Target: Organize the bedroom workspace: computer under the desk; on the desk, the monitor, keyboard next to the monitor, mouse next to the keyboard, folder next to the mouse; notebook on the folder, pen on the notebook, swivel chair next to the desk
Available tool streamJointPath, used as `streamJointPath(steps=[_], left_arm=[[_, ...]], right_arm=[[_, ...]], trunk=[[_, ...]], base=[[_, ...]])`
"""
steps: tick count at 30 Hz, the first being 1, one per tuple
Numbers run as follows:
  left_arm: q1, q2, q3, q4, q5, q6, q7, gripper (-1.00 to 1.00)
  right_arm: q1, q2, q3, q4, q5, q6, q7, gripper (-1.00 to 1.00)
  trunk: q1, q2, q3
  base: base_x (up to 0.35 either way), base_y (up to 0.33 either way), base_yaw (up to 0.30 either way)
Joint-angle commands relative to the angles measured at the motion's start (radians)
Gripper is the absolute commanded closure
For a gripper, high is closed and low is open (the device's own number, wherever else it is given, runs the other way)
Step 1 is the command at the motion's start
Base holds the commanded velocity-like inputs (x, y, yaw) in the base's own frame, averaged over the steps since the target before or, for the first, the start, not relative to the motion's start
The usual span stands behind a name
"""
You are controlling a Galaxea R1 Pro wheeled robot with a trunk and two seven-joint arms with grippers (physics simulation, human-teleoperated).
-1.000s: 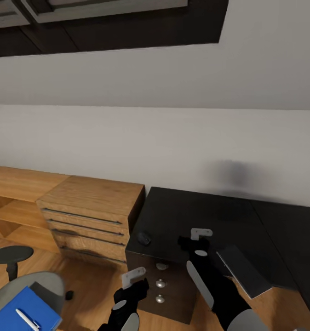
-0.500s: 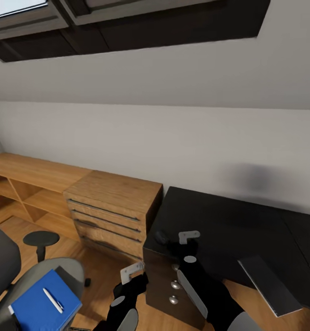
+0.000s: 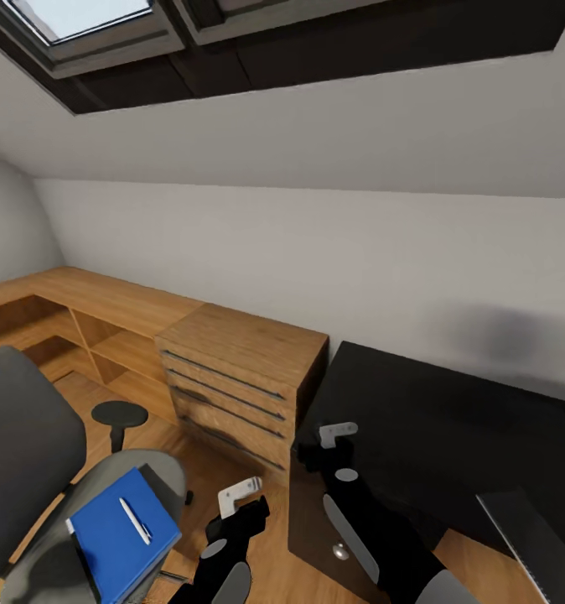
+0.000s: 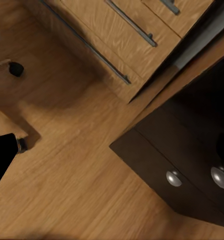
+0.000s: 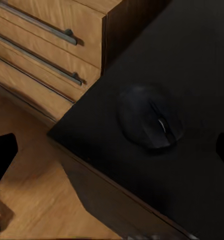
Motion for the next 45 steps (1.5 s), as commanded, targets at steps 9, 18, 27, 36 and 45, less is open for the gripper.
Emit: streamJointPath(steps=[9,18,27,36,45], left_arm=[[-0.001,0.000,-0.002,-0.001,0.003,0.004,0.005,-1.00],[-0.001,0.000,-0.002,0.000,0.003,0.004,0.002,-1.00],[-0.001,-0.001,-0.005,0.003,0.003,0.005,0.001,-1.00],[-0.001,-0.002,-0.008,0.006,0.003,0.006,0.002,-1.00],[-0.001,-0.003,-0.011,0.007,0.005,0.006,0.000,-1.00]], right_arm=[[-0.001,-0.018,0.002,0.015,-0.001,0.002,0.146,-1.00],[-0.001,-0.044,-0.002,0.016,0.000,-0.029,0.175,-1.00],[-0.001,-0.090,-0.004,0.015,0.029,-0.125,0.151,-1.00],[-0.001,-0.123,-0.009,0.041,0.034,-0.161,0.132,-1.00],[-0.008,-0.127,-0.011,0.168,0.034,-0.228,0.138,-1.00]], trunk=[[0.000,-0.001,-0.008],[0.000,-0.001,-0.012],[0.000,-0.001,-0.012],[0.000,-0.001,-0.012],[0.000,-0.001,-0.012]], base=[[0.000,0.000,0.259],[0.000,0.000,0.111],[0.028,0.000,0.003],[0.144,-0.012,0.000],[0.004,-0.001,0.000]])
